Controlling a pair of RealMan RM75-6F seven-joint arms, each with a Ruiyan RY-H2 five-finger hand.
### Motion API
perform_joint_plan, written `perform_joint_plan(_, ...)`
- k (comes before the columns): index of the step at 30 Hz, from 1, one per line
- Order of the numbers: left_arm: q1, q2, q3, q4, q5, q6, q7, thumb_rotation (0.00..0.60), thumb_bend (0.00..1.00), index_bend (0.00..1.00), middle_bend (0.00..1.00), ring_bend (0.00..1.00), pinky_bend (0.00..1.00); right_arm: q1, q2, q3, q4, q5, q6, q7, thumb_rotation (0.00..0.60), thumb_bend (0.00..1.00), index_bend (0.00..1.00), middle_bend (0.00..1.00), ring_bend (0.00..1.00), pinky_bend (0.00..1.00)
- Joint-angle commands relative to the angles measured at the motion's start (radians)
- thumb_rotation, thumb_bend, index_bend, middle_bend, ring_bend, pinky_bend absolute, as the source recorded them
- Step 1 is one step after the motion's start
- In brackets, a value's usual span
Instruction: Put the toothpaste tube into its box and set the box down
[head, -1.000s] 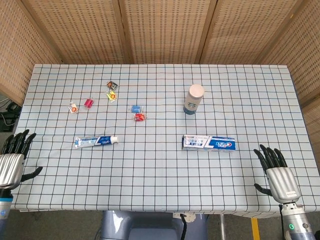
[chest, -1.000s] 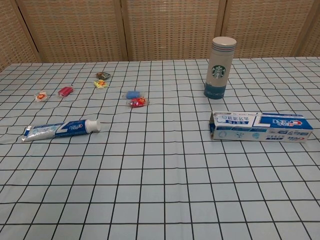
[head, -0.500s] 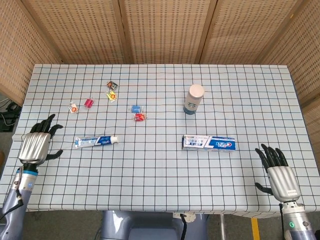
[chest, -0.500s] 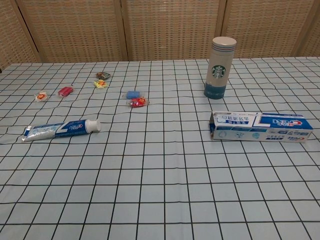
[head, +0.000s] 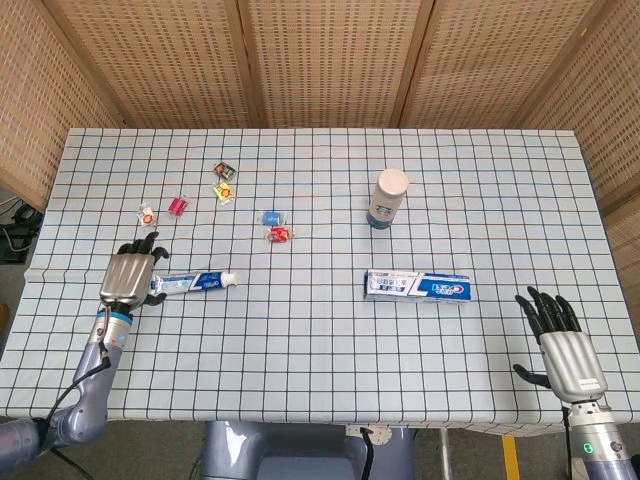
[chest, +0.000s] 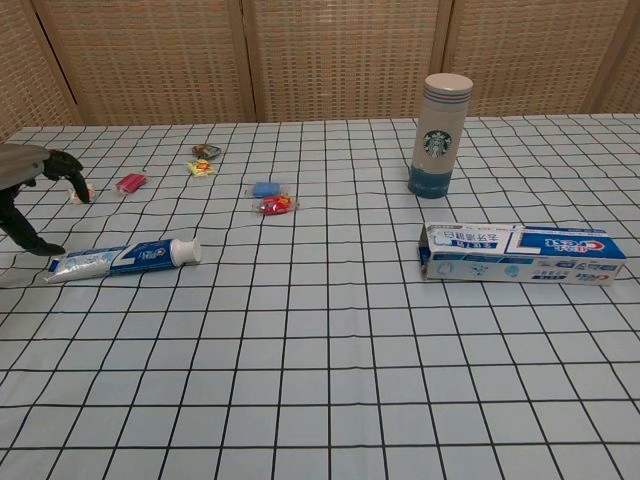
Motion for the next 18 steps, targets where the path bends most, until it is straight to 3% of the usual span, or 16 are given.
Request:
perform_joint_plan(1,-0.031,-0.039,-0.001,0.037,-0.039,-0.010,0.020,0.600,0.19,0.34,0.11,0.16,0.18,0.001,0.000,0.000,0.002,0.002,-0.003,0.003,0.600,0.15,0.09,0.00,0.00,0.04)
perform_joint_plan(18,-0.111,-0.179,0.030,0.218,-0.113,-0.038,0.046,0.600,0.20,0.36,0.13,0.18,0.20,0.004,-0.009,0.006,0.031,0.021,-0.013,0.022,0.600,0.15,0.10,0.00,0.00,0.04)
